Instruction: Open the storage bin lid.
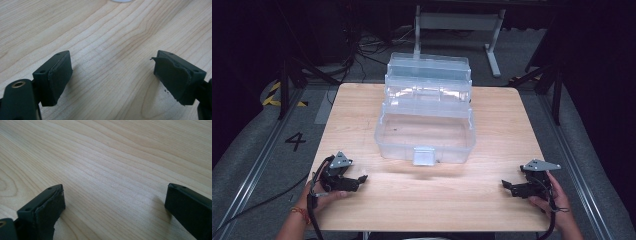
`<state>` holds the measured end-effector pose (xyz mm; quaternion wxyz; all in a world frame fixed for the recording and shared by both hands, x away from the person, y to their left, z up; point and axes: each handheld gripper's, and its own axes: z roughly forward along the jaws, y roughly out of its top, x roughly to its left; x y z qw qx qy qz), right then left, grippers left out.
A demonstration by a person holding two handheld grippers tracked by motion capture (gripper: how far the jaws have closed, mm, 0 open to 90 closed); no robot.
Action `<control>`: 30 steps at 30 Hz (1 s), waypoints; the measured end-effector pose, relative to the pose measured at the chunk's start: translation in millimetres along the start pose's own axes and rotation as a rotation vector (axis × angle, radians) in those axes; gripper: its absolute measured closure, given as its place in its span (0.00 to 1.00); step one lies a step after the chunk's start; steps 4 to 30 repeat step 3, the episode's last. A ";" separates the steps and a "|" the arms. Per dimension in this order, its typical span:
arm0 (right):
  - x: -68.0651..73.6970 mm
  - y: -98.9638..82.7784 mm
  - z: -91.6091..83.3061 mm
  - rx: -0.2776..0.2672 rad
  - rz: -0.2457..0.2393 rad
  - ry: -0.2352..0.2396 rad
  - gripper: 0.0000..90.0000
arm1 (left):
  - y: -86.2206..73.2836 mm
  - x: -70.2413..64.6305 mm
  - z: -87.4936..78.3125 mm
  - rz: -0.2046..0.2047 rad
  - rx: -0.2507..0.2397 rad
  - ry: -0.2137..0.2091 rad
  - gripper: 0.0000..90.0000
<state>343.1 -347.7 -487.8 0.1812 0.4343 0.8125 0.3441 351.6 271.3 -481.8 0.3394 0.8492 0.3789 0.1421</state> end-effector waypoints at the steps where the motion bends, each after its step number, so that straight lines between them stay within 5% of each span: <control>1: -0.1 0.0 0.1 0.001 0.000 -0.001 0.03 | 0.0 -0.1 0.0 -0.001 0.000 0.000 0.17; 30: -0.2 0.1 0.2 0.003 0.002 -0.003 0.02 | 0.0 0.0 0.0 0.000 0.000 0.000 0.17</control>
